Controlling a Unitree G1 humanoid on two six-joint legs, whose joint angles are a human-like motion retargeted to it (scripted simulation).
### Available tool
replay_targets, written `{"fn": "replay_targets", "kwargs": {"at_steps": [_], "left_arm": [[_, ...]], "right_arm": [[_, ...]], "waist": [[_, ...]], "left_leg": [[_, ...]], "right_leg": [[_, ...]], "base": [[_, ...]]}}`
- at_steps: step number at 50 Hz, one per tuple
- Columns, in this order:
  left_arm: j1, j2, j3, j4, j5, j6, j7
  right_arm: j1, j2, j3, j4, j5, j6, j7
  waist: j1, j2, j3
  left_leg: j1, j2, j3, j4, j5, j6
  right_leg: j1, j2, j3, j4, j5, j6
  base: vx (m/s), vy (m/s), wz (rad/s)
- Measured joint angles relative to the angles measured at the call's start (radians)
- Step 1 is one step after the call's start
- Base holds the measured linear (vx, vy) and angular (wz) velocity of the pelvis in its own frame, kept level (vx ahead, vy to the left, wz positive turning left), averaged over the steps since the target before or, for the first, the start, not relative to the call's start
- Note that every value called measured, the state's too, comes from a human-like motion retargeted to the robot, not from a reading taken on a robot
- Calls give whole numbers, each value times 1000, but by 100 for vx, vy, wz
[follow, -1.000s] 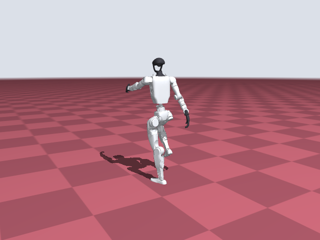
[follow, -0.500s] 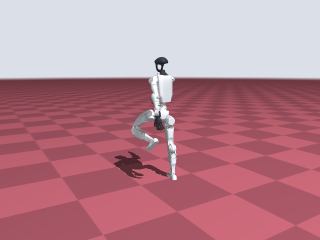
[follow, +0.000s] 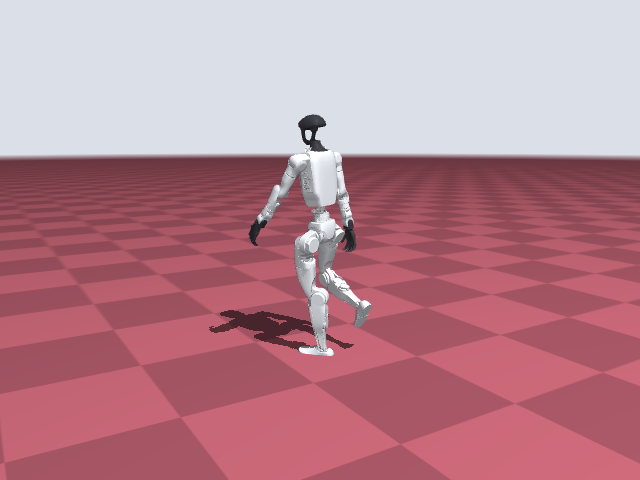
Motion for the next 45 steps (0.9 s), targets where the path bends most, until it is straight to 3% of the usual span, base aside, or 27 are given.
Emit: {"fn": "replay_targets", "kwargs": {"at_steps": [5, 6, 10, 13, 15, 18, 20, 22, 23, 25, 27, 28, 30, 32, 35, 37, 38, 42, 45], "left_arm": [[-341, 51, -118, -279, -111, -24, 42], [-392, 66, -146, -323, -124, -11, 54], [-550, 124, -247, -449, -124, -29, 85], [-603, 134, -270, -500, -96, -22, 70], [-612, 128, -282, -524, -54, -16, 20], [-576, 73, -249, -564, -125, -35, 63], [-504, 47, -248, -588, -72, -50, 52], [-393, 1, -232, -620, -169, -104, 54], [-331, -22, -225, -630, -263, -135, 62], [-211, -51, -227, -591, -314, -143, 72], [-68, -62, -236, -469, -205, -127, 36], [12, -63, -234, -386, -123, -136, 21], [169, -58, -194, -194, 30, -85, -47], [327, -27, -140, -21, 36, -25, -88], [547, 82, 41, 145, -164, -39, -81], [685, 192, 111, 179, -171, -36, -215], [754, 248, 139, 171, -210, -56, -231], [975, 432, 244, 114, -399, -125, -275], [1069, 510, 355, 114, -490, -118, -296]], "right_arm": [[232, 35, -4, 53, -30, 37, 121], [262, 40, 1, 50, -25, 49, 132], [347, 63, 61, 31, -18, 36, 182], [360, 73, 124, 19, -48, 39, 206], [342, 77, 157, 12, -59, 49, 239], [268, 74, 181, 10, -29, 25, 186], [203, 59, 197, 17, -39, 10, 184], [115, 38, 217, 35, -59, -12, 152], [60, 27, 226, 49, -73, -16, 125], [-56, 11, 222, 70, -176, 20, 95], [-160, -1, 224, 71, -237, 27, 94], [-212, -8, 246, 67, -204, -2, 81], [-336, -30, 285, 58, -140, -12, 50], [-469, -73, 221, 32, -175, 8, -8], [-662, -134, 106, -41, -72, -36, -132], [-768, -160, 95, -94, 35, -59, -64], [-812, -175, 101, -123, 107, -85, -75], [-944, -257, 204, -215, 332, -192, -138], [-1019, -323, 246, -236, 362, -213, -162]], "waist": [[-90, 53, -20], [-102, 58, -16], [-156, 70, -12], [-173, 58, -33], [-171, 48, -50], [-136, 39, -77], [-117, 41, -89], [-118, 23, -64], [-126, 3, -23], [-94, -68, 53], [10, -104, 65], [55, -111, 70], [83, -146, 48], [76, -136, -35], [107, -152, -56], [134, -228, -125], [162, -253, -131], [281, -307, -99], [337, -311, -66]], "left_leg": [[15, 44, -192, 0, -20, 65], [34, 54, -215, 0, -29, 80], [110, 94, -311, 0, -56, 129], [149, 96, -378, 0, -72, 141], [164, 94, -422, 0, -82, 144], [171, 97, -475, 0, -89, 134], [178, 101, -516, 0, -92, 123], [214, 82, -580, 12, -97, 125], [255, 60, -623, 28, -104, 135], [341, -14, -693, 50, -110, 166], [341, -66, -702, 108, -92, 184], [323, -85, -687, 177, -82, 182], [49, -142, -567, 681, -165, 119], [-313, -50, -414, 1199, -260, 98], [-628, 80, -265, 1762, -401, 182], [-828, 34, -209, 1944, -496, 279], [-896, 48, -174, 2032, -505, 293], [-1020, 143, -79, 2222, -546, 332], [-1040, 188, -64, 2201, -570, 346]], "right_leg": [[-359, 69, 101, 517, -114, -6], [-417, 106, 128, 557, -88, -7], [-514, 185, 175, 583, -149, -21], [-535, 175, 198, 455, -165, -39], [-526, 154, 202, 305, -165, -48], [-457, 155, 208, -63, -143, -41], [-347, 161, 218, -417, -125, -19], [-129, 141, 249, -894, -91, 9], [34, 114, 275, -1176, -31, 25], [291, 37, 348, -1589, 191, 90], [338, 4, 387, -1654, 316, 144], [347, -5, 380, -1630, 318, 157], [353, -62, 342, -1626, 294, 140], [298, -57, 279, -1641, 286, 126], [306, -71, 213, -1639, 240, 129], [231, -124, 190, -1643, 249, 133], [233, -135, 177, -1652, 242, 130], [289, -134, 128, -1678, 221, 114], [322, -116, 87, -1650, 193, 115]], "base": [[43, -1, 189], [48, -7, 146], [50, -12, 138], [47, -13, 125], [43, -15, 116], [38, -17, 97], [41, -17, 117], [52, -17, 179], [58, -21, 189], [57, -29, 112], [47, -34, -26], [40, -32, -15], [29, -29, 75], [24, -22, 162], [31, -18, 117], [21, -15, 98], [29, -15, 72], [35, -15, 45], [34, -10, 61]]}}
